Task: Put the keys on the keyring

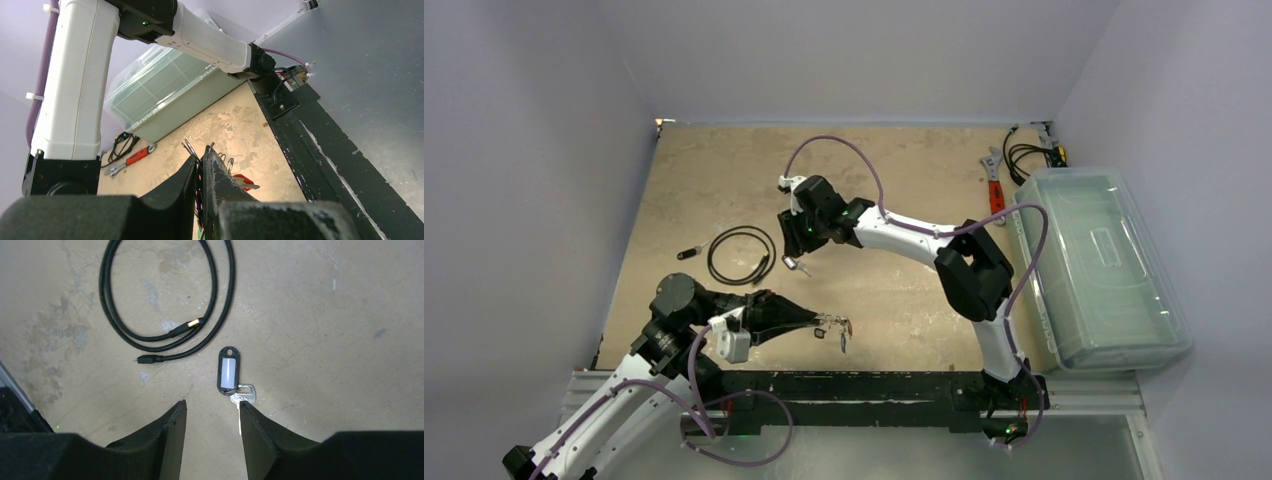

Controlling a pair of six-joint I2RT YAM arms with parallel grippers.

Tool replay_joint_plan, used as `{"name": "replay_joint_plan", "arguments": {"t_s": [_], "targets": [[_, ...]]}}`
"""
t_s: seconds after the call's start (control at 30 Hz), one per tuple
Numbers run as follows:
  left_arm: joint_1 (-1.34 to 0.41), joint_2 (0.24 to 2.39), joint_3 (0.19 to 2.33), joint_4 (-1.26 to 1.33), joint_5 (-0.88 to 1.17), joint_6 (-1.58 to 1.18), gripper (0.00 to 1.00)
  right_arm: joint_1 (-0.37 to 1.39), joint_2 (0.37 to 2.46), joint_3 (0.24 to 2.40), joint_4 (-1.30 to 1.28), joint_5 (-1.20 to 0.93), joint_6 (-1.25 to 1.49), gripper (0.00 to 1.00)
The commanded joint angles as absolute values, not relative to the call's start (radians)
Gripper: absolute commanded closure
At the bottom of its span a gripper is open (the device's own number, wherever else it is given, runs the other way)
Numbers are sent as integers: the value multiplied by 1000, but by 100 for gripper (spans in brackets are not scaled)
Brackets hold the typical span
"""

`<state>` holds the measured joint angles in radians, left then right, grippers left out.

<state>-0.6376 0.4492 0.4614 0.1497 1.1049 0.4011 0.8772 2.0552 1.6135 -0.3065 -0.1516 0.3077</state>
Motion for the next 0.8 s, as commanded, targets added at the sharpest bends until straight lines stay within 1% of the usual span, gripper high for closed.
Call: {"name": "replay_joint_plan", "arguments": {"t_s": [0.0, 0.17, 0.37, 0.4, 0.5, 0.63, 0.77], "targets": [[-643, 445, 465, 220, 1118, 389, 100, 887, 2053, 1667, -337, -42, 491, 54], [-643, 440, 464, 221, 1113, 385, 100, 894, 2048, 1621, -308, 5, 598, 55], [-644, 431, 461, 221, 1112, 387, 100, 896, 2084, 1634, -292, 43, 660, 65], [-645, 432, 461, 221, 1111, 386, 100, 897, 2096, 1644, -301, 46, 666, 65], [-646, 435, 460, 221, 1111, 387, 100, 905, 2134, 1680, -327, 42, 680, 65], [-649, 432, 459, 222, 1104, 387, 100, 918, 2152, 1683, -325, 41, 693, 62], [-651, 425, 456, 219, 1101, 388, 100, 925, 2169, 1683, -324, 49, 695, 62]]}}
